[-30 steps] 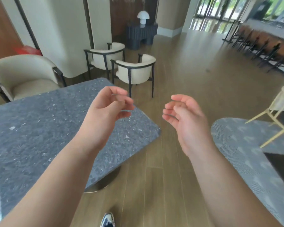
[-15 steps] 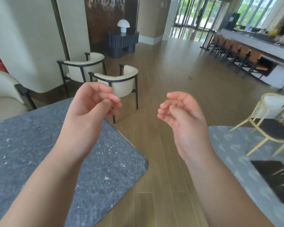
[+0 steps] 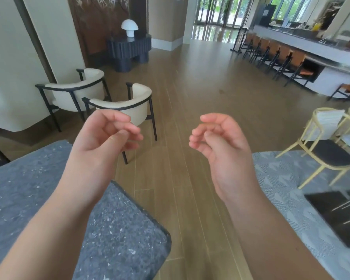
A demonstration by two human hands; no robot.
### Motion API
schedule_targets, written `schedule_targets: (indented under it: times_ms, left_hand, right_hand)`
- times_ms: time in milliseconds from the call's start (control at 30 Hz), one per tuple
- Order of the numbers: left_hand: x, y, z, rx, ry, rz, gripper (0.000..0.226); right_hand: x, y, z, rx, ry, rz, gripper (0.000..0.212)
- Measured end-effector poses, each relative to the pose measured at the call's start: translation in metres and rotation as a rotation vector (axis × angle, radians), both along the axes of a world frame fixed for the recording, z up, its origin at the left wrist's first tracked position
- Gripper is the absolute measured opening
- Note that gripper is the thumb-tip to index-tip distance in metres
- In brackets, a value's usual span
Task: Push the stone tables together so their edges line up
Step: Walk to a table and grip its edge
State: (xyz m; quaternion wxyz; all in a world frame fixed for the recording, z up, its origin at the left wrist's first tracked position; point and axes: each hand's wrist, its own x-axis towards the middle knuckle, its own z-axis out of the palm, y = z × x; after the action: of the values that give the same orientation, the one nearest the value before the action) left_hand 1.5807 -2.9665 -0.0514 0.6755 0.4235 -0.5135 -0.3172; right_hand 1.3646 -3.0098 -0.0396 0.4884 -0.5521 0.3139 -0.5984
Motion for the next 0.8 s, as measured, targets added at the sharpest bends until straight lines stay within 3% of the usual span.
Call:
schedule_targets:
  times_ms: [533,800]
  left_hand:
    - [-0.157,-0.204,-0.013,0.073,0.001,0.286,0.025]
    - [-0.147,-0.258,-0.018,0.06,0.015,0.422,0.024]
  right_hand:
    - [-0.135,-0.25,-0.012,-0.054,0.062,0.214,0.029]
    - [-0.125,-0.339,-0.023,-0.002,0.059,0.359,0.029]
